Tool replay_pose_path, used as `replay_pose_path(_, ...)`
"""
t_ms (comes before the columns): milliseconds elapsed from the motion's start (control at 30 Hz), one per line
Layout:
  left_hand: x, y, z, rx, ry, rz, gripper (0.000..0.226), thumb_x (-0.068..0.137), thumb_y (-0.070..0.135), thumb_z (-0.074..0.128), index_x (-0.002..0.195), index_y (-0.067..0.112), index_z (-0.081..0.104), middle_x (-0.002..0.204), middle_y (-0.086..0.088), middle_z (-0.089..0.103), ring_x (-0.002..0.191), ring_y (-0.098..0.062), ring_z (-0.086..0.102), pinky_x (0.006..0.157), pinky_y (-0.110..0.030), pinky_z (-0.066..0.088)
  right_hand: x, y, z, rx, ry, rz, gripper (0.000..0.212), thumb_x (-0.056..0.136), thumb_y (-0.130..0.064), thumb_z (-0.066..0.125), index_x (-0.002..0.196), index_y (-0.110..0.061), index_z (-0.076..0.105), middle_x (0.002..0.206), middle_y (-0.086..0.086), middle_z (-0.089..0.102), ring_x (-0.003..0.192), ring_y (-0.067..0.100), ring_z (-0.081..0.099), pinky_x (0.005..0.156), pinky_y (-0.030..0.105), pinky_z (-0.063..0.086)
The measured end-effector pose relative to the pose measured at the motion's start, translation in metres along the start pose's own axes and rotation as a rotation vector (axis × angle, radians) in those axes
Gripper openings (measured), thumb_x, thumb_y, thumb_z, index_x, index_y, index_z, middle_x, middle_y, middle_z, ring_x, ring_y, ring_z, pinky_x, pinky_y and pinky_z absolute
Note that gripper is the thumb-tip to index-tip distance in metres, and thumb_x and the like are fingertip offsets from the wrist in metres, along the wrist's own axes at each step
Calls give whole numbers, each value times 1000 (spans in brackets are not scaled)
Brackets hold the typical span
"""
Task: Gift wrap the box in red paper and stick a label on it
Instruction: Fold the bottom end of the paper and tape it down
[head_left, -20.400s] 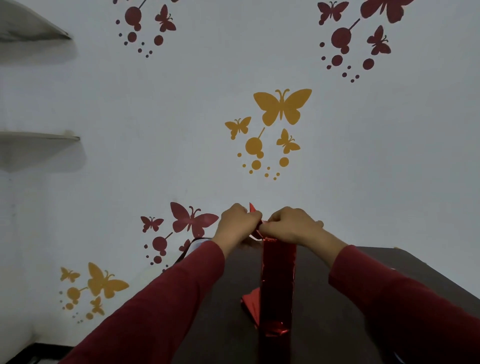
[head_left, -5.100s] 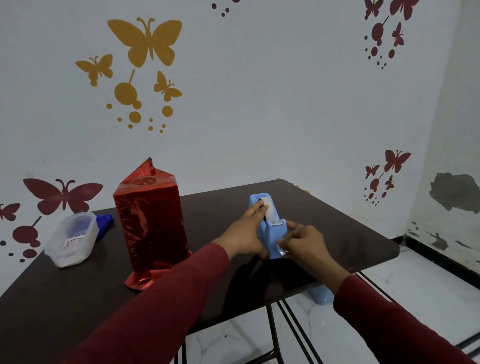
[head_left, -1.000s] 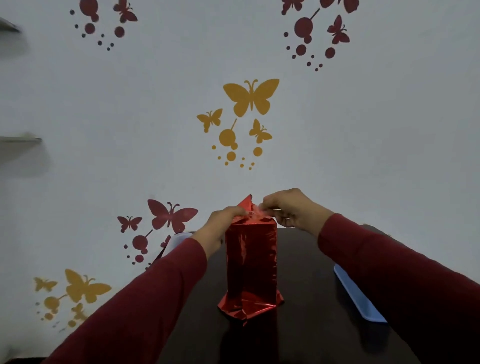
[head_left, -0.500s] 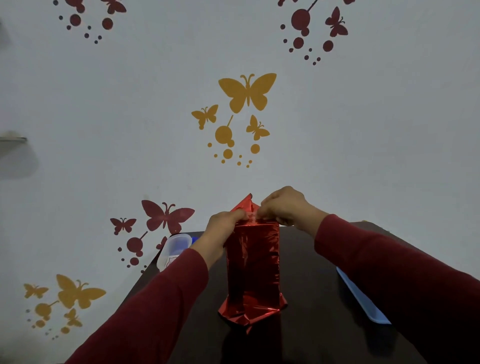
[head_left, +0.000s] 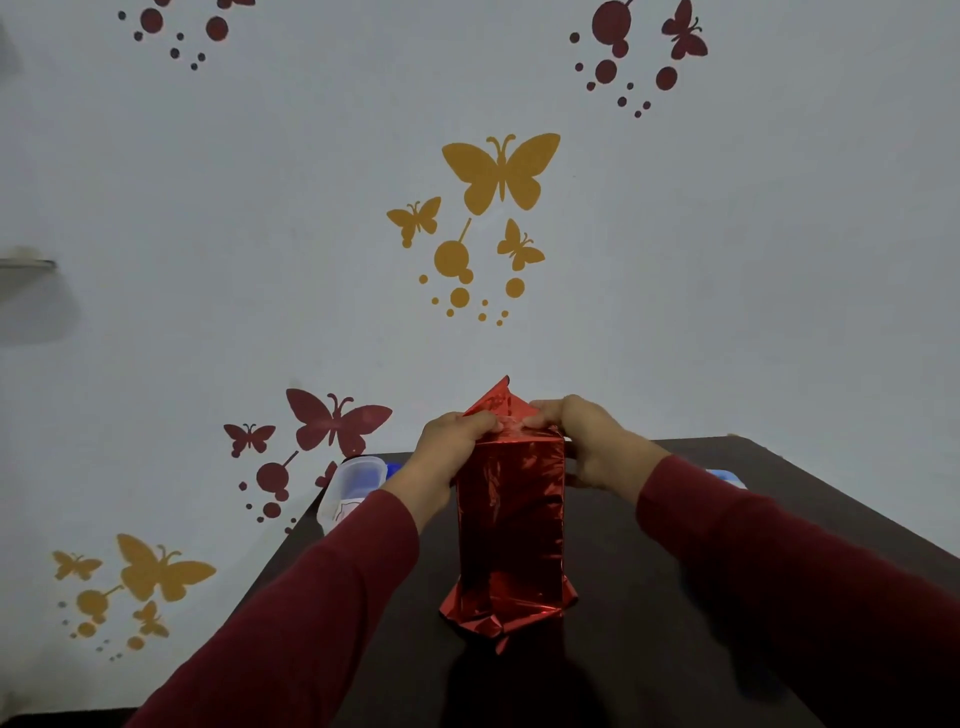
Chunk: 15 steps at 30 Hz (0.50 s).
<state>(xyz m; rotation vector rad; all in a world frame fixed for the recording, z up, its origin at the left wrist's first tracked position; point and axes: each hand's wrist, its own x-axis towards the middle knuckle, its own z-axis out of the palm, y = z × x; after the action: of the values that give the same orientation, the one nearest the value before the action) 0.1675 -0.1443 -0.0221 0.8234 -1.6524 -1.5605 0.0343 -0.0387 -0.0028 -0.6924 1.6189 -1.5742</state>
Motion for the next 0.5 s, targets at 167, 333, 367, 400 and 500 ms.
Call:
replay_pose_path(167,-1,0,-4,-21,-4,0,23,85,19,75,105,9,69,88,-8,75,74,-20,71,66,-29,56,-7,-2,10,-151,46,-92,12,81,-16,71,92,-20,73,109,4,72,103,22,67,95,42,54)
replay_pose_path(333,-1,-1,-2,-31,5,-6,22,84,18,75,103,9,69,88,-10,76,79,-24,73,73,-33,58,-1,-7,16,-212,116,-101,32,61,-25,76,92,-16,74,109,11,76,103,29,73,99,48,57)
replay_pose_path(367,-1,-1,-2,-38,7,-8,21,84,18,75,102,10,69,88,-10,75,80,-25,72,74,-34,58,4,-6,15,-220,113,-113,36,60,-27,77,93,-14,75,109,11,76,100,29,74,98,47,58)
replay_pose_path(400,-1,-1,-2,-42,9,-12,20,84,18,76,101,10,69,88,-10,75,80,-25,72,76,-35,58,3,-4,15,-192,110,-110,37,63,-27,79,97,-13,76,110,12,77,98,27,74,98,45,58)
replay_pose_path(500,-4,0,-2,-30,11,-18,22,83,18,77,102,8,70,96,-13,76,86,-28,73,86,-40,59,-6,2,9,-114,85,-63,34,69,-29,79,100,-17,77,102,5,76,98,23,70,99,47,52)
